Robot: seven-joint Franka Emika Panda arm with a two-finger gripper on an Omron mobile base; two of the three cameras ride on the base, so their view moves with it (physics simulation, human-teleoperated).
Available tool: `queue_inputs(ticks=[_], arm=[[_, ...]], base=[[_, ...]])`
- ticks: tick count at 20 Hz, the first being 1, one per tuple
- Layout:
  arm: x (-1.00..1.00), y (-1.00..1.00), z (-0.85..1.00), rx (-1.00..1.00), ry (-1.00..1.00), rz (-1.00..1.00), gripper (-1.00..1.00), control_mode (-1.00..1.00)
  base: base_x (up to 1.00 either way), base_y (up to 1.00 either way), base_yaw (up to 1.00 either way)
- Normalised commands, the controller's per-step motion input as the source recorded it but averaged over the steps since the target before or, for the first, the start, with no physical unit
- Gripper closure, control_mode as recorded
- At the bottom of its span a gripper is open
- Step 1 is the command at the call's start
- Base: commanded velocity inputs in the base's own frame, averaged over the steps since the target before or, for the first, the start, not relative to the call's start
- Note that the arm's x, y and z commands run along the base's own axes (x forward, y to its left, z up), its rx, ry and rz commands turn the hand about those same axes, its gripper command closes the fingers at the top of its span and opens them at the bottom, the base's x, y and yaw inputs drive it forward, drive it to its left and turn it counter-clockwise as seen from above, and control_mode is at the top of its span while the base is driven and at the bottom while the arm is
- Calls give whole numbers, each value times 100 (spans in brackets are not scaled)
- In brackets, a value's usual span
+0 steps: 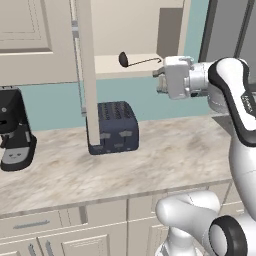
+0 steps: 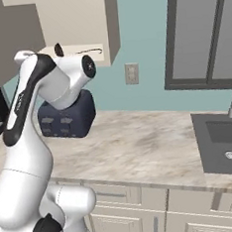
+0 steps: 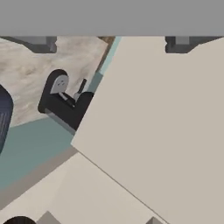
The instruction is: Open the cabinet and move the ladle to the pot. Then close the cabinet.
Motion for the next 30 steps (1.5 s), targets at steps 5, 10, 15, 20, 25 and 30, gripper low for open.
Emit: queue_inputs(ticks=[5,10,15,20,25,30], arm=[[0,-1,0,-16,-46,-5,-100,-100],[0,0,0,-19,-53,-3,-100,-100],[6,0,13,-5,-13,-15,-100,-100],[8,0,43,0,0,-18,-100,-100],[0,0,54,0,0,-19,-100,-100],[0,0,32,0,0,-15,-100,-100]], base=[[0,0,0],[0,0,0],[0,0,0],[0,0,0],[0,0,0],[0,0,0]])
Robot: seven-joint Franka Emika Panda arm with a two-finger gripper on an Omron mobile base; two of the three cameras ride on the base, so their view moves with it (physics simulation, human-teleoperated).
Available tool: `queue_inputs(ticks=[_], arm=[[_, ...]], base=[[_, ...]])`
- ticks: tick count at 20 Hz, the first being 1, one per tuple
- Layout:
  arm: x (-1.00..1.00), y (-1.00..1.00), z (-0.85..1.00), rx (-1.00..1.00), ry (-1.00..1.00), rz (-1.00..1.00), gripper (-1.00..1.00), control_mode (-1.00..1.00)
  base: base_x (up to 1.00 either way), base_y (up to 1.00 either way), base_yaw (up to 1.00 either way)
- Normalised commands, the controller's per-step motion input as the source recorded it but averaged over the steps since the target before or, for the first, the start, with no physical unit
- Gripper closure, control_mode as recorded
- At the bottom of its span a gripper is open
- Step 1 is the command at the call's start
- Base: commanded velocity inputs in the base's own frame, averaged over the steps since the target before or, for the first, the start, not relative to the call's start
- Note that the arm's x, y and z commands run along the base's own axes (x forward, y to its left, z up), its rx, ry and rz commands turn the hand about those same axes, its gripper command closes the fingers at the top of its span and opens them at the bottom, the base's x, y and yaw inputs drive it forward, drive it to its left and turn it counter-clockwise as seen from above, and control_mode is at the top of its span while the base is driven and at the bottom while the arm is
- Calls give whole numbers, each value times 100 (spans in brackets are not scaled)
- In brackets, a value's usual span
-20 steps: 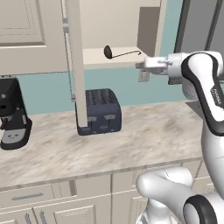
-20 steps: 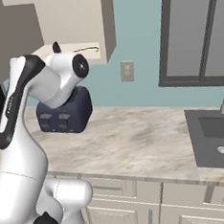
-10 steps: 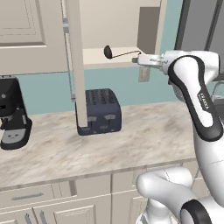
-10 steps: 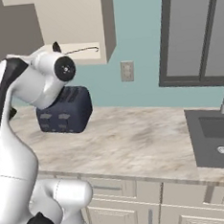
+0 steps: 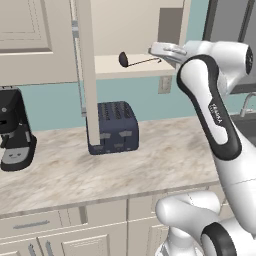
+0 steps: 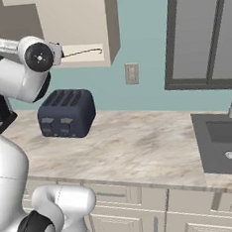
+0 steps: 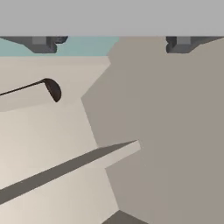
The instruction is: Open the cabinet and move the ladle to the pot. Then close the cabinet.
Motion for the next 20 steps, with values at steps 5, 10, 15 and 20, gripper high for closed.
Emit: queue_inputs(ticks=[5,10,15,20], arm=[[0,-15,-1,0,0,-9,-100,-100],[0,-31,-15,-11,1,-6,-100,-100],[1,-17,-2,-22,14,-1,-100,-100],[6,-3,0,-22,15,0,-100,-100]], base=[[0,0,0],[0,0,0],[0,0,0],[0,0,0]])
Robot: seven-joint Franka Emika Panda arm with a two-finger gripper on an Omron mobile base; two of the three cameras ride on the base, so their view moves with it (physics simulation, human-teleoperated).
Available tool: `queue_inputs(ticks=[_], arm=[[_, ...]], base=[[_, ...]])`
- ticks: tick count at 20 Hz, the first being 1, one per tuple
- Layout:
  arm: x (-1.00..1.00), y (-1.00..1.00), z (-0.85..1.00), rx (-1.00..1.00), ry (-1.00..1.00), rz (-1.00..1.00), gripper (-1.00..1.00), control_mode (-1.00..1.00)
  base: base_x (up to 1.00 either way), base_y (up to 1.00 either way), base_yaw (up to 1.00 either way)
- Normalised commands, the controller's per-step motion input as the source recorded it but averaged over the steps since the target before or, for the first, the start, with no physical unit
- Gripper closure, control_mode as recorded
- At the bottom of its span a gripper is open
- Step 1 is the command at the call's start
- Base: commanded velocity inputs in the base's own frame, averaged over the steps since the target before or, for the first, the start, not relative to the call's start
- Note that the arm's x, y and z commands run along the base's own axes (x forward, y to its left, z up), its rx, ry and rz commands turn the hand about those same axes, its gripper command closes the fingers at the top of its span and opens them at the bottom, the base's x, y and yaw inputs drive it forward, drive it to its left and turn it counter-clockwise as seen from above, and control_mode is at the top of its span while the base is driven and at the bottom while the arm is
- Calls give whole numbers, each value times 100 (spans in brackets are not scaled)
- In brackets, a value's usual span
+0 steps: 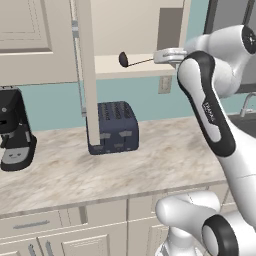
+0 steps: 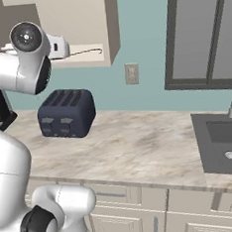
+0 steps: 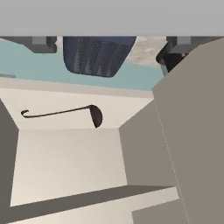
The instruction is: Open the cabinet and move the ladle to the pot. Then close the cabinet.
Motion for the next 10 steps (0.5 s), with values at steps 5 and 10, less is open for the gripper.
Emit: queue_inputs(ticks=[5,10], arm=[[9,0,-18,-3,2,0,-100,-100],[4,0,-41,3,-7,0,-100,-100]], base=[[0,0,0],[0,0,0]])
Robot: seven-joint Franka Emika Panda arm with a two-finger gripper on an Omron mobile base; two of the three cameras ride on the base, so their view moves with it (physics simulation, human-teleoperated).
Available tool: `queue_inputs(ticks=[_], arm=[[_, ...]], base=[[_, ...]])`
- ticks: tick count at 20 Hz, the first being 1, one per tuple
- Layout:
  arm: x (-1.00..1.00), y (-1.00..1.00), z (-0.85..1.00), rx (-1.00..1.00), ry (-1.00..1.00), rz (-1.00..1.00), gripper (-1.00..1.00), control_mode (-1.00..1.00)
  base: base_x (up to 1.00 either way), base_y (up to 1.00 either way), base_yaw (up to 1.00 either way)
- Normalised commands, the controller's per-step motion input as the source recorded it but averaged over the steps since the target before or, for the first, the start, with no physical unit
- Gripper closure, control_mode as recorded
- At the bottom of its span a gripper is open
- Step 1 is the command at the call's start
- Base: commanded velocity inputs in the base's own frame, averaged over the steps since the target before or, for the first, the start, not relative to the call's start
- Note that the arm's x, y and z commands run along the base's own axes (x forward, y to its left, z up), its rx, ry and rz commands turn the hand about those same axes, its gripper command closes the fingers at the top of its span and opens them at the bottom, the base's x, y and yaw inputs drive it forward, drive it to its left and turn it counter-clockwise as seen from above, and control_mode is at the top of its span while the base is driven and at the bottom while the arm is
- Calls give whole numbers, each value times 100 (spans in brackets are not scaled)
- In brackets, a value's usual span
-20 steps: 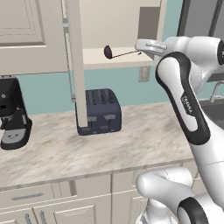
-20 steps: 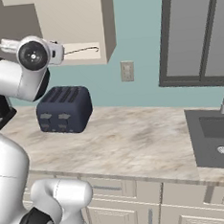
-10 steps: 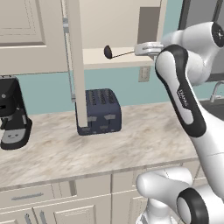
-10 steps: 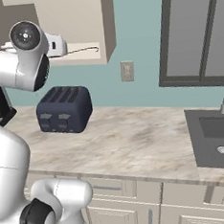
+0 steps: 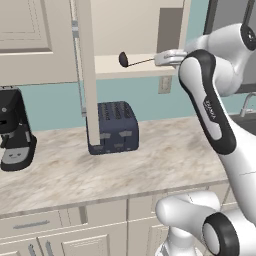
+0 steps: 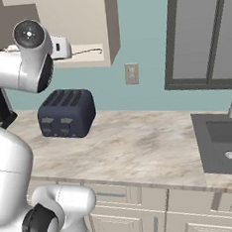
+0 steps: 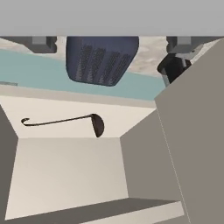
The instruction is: Open the cabinet and move the ladle to the pot. Then close the cabinet.
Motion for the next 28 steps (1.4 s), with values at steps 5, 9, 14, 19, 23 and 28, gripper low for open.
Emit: queue_inputs(ticks=[5,9,14,19,23,28], arm=[[9,0,-31,2,-11,0,-100,-100],[20,0,0,-3,-9,0,-100,-100],[25,0,14,-10,3,-2,-100,-100],[21,0,25,-8,3,-1,-100,-100],[19,0,15,-5,0,0,-100,-100],[23,0,0,0,0,0,-100,-100]], base=[[0,0,0],[0,0,0],[0,0,0],[0,0,0],[0,0,0],[0,0,0]])
